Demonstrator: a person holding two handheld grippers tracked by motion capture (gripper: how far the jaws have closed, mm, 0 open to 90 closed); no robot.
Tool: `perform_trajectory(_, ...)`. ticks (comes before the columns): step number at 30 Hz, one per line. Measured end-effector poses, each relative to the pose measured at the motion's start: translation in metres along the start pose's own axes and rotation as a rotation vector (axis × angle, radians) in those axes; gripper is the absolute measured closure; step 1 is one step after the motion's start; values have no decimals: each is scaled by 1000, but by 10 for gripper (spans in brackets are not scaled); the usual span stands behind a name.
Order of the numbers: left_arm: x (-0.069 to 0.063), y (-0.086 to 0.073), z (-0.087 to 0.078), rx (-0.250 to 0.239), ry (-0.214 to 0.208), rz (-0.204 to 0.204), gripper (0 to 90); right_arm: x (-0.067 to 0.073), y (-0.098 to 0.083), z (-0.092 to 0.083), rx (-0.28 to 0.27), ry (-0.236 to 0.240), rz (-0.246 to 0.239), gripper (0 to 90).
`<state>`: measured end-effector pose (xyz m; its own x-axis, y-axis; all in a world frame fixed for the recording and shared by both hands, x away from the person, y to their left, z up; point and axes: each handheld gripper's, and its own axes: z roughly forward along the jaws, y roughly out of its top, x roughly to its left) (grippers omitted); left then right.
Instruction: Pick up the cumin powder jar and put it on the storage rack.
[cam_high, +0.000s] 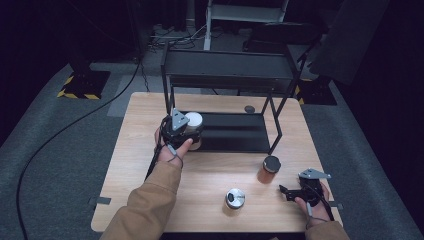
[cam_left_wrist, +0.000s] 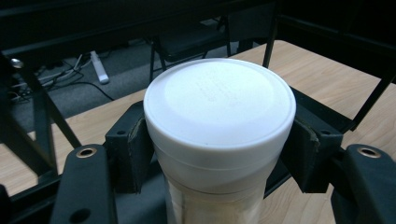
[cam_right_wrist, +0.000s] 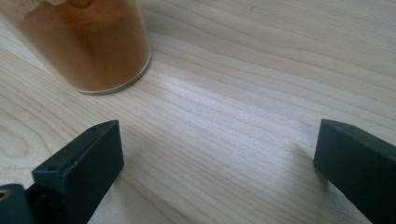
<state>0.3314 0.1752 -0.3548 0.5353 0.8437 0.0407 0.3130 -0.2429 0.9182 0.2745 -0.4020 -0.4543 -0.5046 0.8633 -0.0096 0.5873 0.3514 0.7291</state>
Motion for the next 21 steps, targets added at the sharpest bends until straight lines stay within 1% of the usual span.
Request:
perform_trajectory(4,-1,3,11,21,5,13,326,0,0,0,-1,1,0,16)
perform_trajectory(10,2,7,24,38,7,7,326,0,0,0,-1,1,-1,17)
perform_trajectory(14,4,8,34,58,23,6,326,0,0,0,-2,2,-2,20)
perform_trajectory(18,6,7,44,81,40,-3,326,0,-1,-1,-3,4,-3,24)
perform_trajectory(20,6,6,50,93,50,7,327,-1,-1,-1,-3,5,-3,26)
perform_trajectory(21,6,6,50,93,50,7,327,-1,-1,-1,-3,5,-3,26)
